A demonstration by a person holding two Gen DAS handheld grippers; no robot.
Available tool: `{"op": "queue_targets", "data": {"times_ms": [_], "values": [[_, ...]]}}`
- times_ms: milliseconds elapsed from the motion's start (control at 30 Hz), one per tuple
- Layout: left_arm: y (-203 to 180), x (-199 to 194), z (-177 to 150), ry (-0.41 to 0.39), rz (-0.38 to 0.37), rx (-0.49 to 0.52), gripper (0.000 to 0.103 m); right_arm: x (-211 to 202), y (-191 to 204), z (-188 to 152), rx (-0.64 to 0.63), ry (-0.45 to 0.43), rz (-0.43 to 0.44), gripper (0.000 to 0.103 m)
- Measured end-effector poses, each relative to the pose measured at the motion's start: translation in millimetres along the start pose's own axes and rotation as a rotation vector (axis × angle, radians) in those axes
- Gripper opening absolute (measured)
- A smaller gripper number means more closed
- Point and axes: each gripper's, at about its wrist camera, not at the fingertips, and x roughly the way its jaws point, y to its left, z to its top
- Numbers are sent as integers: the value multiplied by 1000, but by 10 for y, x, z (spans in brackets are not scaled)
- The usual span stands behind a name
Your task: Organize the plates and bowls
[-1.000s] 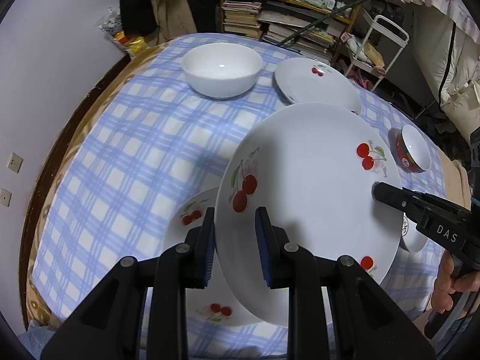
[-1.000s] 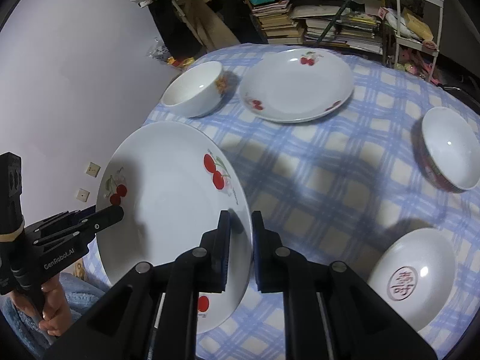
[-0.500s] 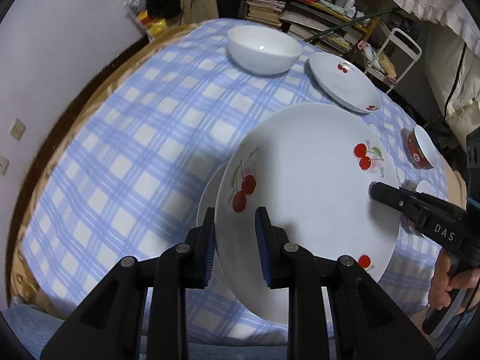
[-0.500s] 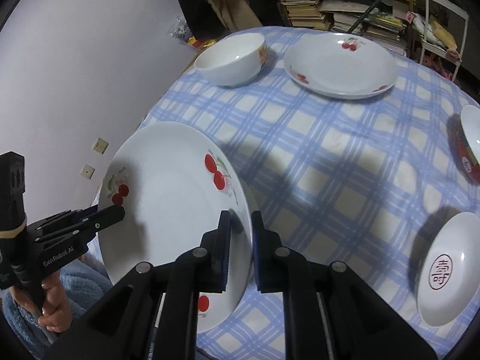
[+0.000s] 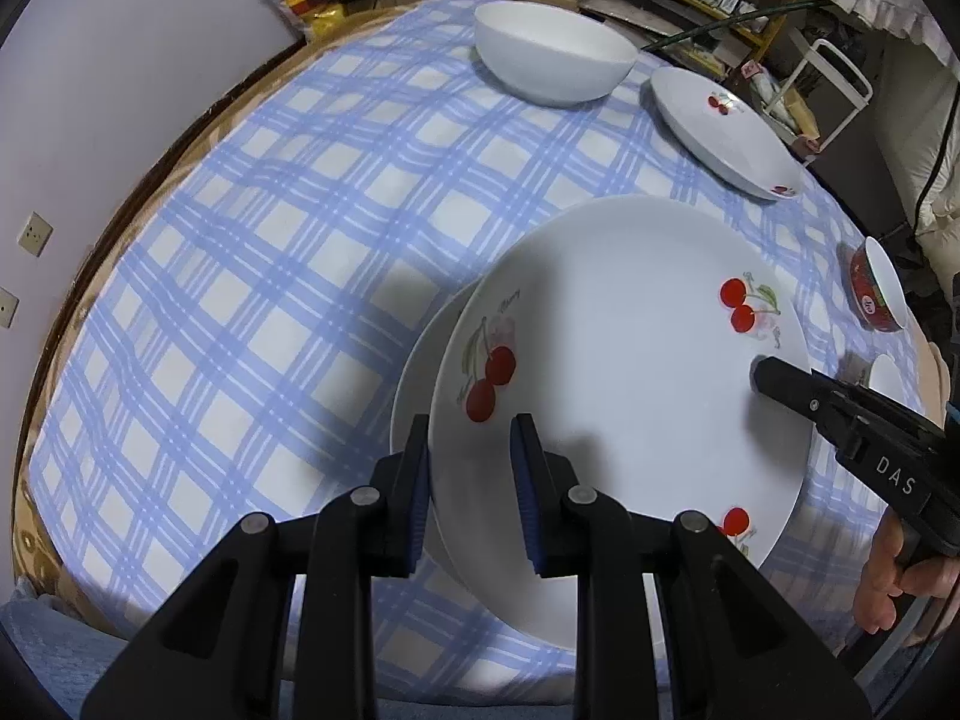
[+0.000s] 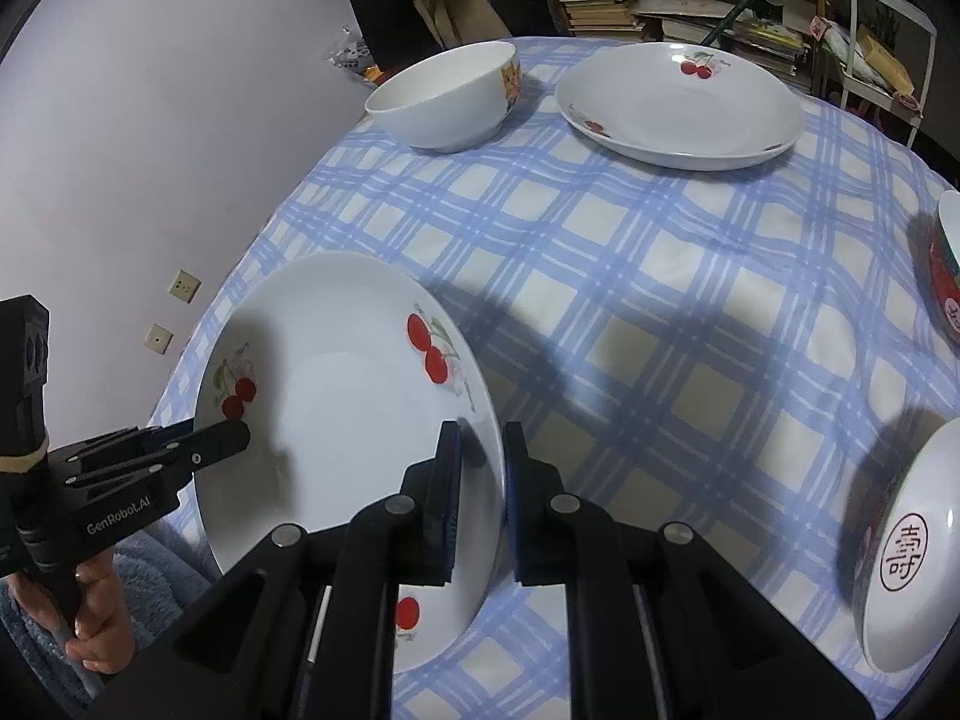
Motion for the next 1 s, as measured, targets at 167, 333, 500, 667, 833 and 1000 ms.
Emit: {"op": "queue_targets", "data": {"times_ms": [167, 333, 500, 667, 833, 1000], "values": [[-3, 124, 22, 23, 24, 6, 24, 98, -23, 13, 7, 12, -6, 15], [14, 326, 41, 74, 39, 7, 24, 220, -25, 29, -14, 28, -29, 15], [146, 426, 70, 118, -20, -53, 24, 219, -53, 46, 5, 19, 1, 14], [168, 408, 55, 116, -22, -64, 24, 231, -33, 32, -21, 14, -16, 14], [112, 354, 10, 108, 28, -16, 24, 221, -6, 33, -41, -1, -31, 14], [91, 298, -21, 94, 61, 4, 24, 205, -3, 27, -39, -5, -31, 14]]}}
